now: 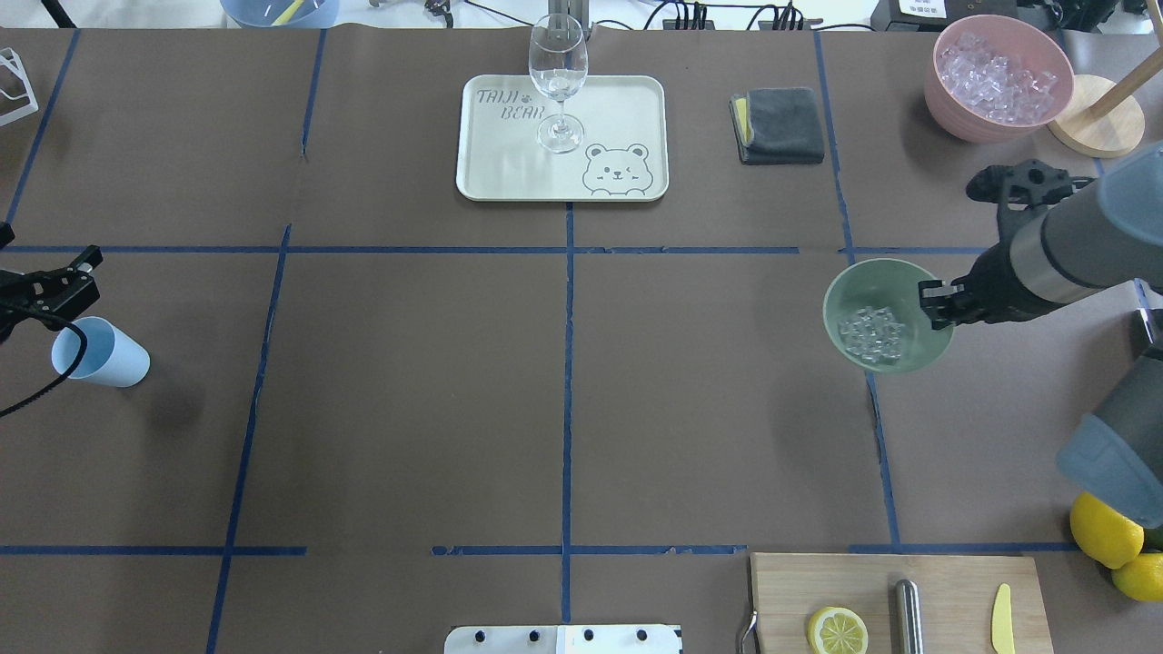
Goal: Pour ice into bowl
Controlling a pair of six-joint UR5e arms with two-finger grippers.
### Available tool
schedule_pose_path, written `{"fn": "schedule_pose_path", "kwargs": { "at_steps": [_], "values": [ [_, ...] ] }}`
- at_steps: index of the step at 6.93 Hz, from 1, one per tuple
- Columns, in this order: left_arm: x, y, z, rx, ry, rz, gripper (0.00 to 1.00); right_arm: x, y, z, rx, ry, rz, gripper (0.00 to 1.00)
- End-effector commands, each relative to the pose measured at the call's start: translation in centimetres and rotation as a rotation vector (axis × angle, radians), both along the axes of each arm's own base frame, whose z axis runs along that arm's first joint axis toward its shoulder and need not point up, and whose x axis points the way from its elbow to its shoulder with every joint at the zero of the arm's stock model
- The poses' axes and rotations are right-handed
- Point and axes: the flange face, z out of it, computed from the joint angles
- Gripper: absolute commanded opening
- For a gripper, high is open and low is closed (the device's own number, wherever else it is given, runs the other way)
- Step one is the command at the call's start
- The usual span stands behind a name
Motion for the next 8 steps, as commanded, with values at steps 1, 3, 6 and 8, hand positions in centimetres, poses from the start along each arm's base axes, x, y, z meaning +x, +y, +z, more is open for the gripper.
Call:
{"fn": "schedule_pose_path", "kwargs": {
  "at_steps": [1,3,6,8],
  "values": [
    [-3.7,-4.4,-3.7,-0.064,-0.135,0.115,1.00,4.0,-1.2,4.8,0.011,0.015,-0.013,0.00],
    [-7.2,-8.7,-4.5,-0.157,-0.255,0.234,1.00,4.5,-1.0,8.5,0.026,-0.002,-0.013,0.00],
    [-12.6,-14.0,-7.5,-0.306,-0.284,0.328,1.00,5.7,0.0,15.5,0.039,-0.020,-0.002,0.00],
    [-12.7,-15.4,-8.6,-0.328,-0.330,0.345,1.00,8.8,0.8,20.6,0.011,-0.020,-0.019,0.00]
  ]
}}
